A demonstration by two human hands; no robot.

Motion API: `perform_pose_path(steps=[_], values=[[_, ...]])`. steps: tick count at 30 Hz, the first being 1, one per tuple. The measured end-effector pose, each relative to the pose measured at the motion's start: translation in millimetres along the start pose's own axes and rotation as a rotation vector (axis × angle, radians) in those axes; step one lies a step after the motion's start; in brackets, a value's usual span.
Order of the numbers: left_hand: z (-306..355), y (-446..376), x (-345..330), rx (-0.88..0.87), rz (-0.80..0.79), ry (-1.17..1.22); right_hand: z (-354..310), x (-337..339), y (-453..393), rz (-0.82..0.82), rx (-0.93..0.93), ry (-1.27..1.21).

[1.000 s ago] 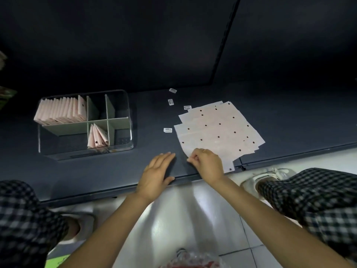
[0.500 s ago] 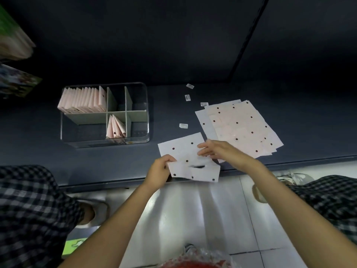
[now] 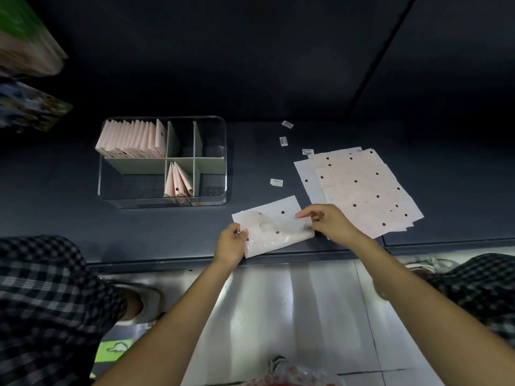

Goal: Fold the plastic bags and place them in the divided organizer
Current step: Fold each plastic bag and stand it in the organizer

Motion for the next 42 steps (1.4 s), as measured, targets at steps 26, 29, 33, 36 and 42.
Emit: perform_pose_path(steps=[26,29,33,36,42], values=[[46,60,-30,-0.864,-0.076,-0.946,-24,-43,44,0.385,0.631,0.693],[50,56,-27,-0.859,-0.079,-0.926,-34,-45,49,0.435,0.721,0.770],[50,52,-25,-0.848,-0.094,-0.939,-45,-55,51,0.413,0.811,0.951],[42,45,-18,-0.794,-0.112,-0.898,-45,-50,47,0.315,0.720,0.843],[43,29,5,-0.705,-0.087,-0.728,-11,-41,33,0.013,0.406,0.676]])
Point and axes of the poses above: each hand's wrist, its own y-axis away from the middle knuckle, its own x-axis out of the back of the hand, z = x × y, the point moved 10 cm from there along -y, towards the middle knuckle, and after that the axes turned 9 degrees about -x, right-handed, at the moved point
